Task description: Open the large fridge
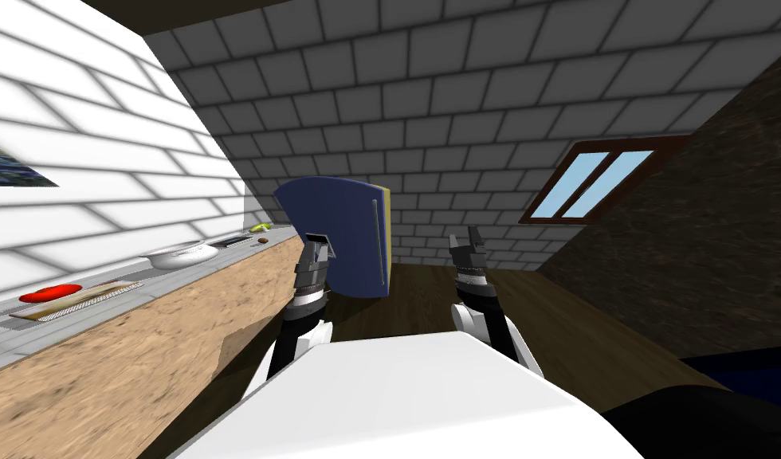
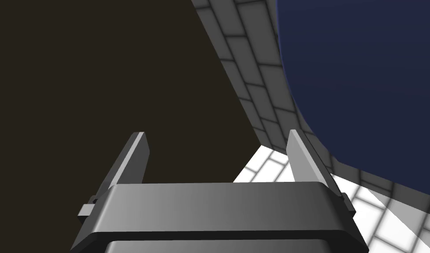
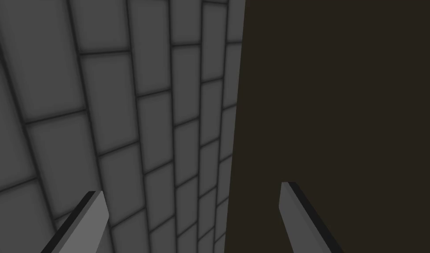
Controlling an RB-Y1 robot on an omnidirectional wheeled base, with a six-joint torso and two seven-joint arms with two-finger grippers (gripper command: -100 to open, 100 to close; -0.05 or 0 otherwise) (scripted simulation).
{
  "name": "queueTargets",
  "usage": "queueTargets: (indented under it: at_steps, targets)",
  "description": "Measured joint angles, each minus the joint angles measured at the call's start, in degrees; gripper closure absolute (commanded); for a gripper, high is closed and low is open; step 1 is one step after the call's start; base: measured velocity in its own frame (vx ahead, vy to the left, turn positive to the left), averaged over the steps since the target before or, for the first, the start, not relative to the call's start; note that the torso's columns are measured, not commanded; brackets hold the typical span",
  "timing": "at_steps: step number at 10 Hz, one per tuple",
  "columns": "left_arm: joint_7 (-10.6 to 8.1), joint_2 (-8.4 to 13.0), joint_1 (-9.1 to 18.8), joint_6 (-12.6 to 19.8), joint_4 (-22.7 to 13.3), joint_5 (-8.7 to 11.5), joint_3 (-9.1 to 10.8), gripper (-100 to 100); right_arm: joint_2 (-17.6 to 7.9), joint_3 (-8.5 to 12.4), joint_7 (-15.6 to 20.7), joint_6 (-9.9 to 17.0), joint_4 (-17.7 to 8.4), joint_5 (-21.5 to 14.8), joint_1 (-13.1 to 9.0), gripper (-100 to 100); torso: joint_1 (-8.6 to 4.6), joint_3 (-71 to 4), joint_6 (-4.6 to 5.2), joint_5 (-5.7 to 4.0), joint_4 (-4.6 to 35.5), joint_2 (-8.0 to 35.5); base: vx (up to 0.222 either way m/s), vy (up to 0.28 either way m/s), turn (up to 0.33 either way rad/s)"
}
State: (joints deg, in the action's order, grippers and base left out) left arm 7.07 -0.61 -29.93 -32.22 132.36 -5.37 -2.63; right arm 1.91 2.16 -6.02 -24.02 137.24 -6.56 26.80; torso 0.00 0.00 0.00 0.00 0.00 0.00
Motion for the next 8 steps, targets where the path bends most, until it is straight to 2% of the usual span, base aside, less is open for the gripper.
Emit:
queueTargets:
  at_steps: [2, 8]
  targets:
    - [0.00, 0.00, 0.00, 0.00, 0.00, 0.00, 0.00, 0, 0.00, 0.00, 0.00, 0.00, 0.00, 0.00, 0.00, 0, 0.00, -12.00, 0.00, 0.00, 6.00, 5.97, 0.000, 0.000, 0.000]
    - [0.00, 0.00, 0.00, 0.00, 0.02, 0.00, 0.00, 0, 0.00, 0.00, 0.00, -0.01, 0.02, 0.00, 0.00, 0, 0.00, -62.27, 0.00, 0.00, 31.14, 31.16, 0.000, 0.000, 0.000]
